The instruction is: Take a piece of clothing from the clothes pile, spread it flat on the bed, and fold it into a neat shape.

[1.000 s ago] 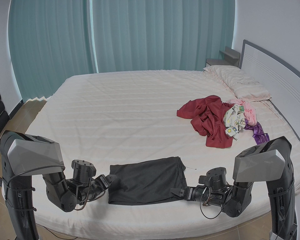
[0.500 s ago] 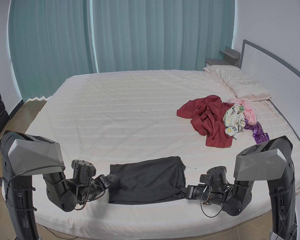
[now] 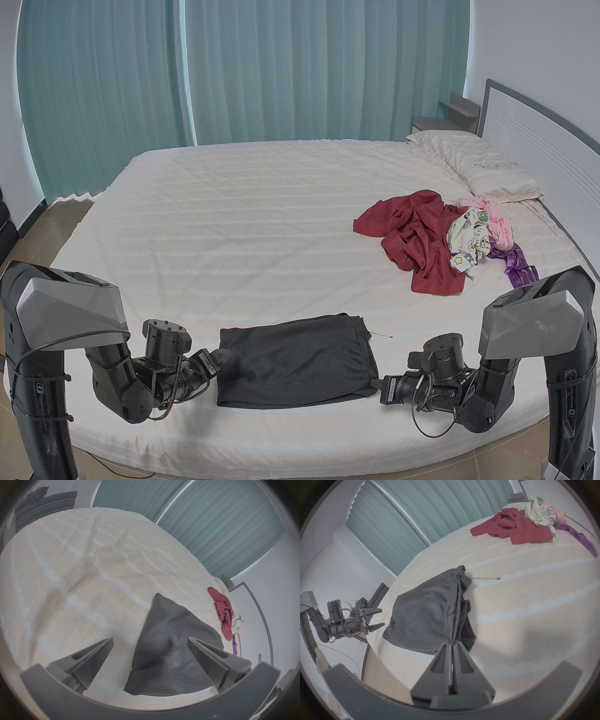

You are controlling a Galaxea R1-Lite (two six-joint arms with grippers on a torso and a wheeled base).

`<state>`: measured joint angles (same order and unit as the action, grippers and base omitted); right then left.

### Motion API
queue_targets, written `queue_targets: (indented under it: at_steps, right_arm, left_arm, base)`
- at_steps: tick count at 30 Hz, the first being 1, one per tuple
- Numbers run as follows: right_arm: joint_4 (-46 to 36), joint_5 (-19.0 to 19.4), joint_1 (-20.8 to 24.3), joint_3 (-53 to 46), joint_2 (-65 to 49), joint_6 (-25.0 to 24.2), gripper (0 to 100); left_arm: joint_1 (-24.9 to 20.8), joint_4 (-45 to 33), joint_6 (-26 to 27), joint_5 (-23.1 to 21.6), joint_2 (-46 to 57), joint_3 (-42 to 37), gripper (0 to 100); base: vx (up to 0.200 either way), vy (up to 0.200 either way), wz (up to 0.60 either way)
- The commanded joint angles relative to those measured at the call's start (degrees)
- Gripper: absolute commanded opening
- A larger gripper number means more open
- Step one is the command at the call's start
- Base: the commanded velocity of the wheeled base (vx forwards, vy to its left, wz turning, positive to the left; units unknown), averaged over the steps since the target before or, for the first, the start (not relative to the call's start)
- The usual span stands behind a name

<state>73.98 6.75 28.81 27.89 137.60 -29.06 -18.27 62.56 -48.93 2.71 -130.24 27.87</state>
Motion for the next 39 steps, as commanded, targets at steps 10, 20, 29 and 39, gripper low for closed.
queue_targets:
  at_steps: [10, 20, 29, 39]
  right_arm:
    - [-6.05, -0.07, -0.95, 0.41, -1.72, 1.38, 0]
    - [-7.19, -0.16, -0.77, 1.20, -1.45, 2.87, 100]
    - [-7.89, 0.37, -3.93, 11.04, -1.28, -0.47, 100]
    - [-15.19, 0.01, -4.90, 28.45, 6.90, -15.32, 100]
  left_arm:
    - [-0.01, 0.02, -0.02, 0.11, -0.36, -0.01, 100]
    - [-0.10, 0.02, -0.02, 0.02, -0.36, 0.08, 100]
    - [-0.10, 0.02, -0.02, 0.02, -0.36, 0.17, 100]
    - [-0.10, 0.02, -2.04, 0.02, -0.45, 1.05, 100]
  base:
    - [0.000, 0.000, 0.00]
    - [0.000, 0.000, 0.00]
    - [0.000, 0.000, 0.00]
    - [0.000, 0.000, 0.00]
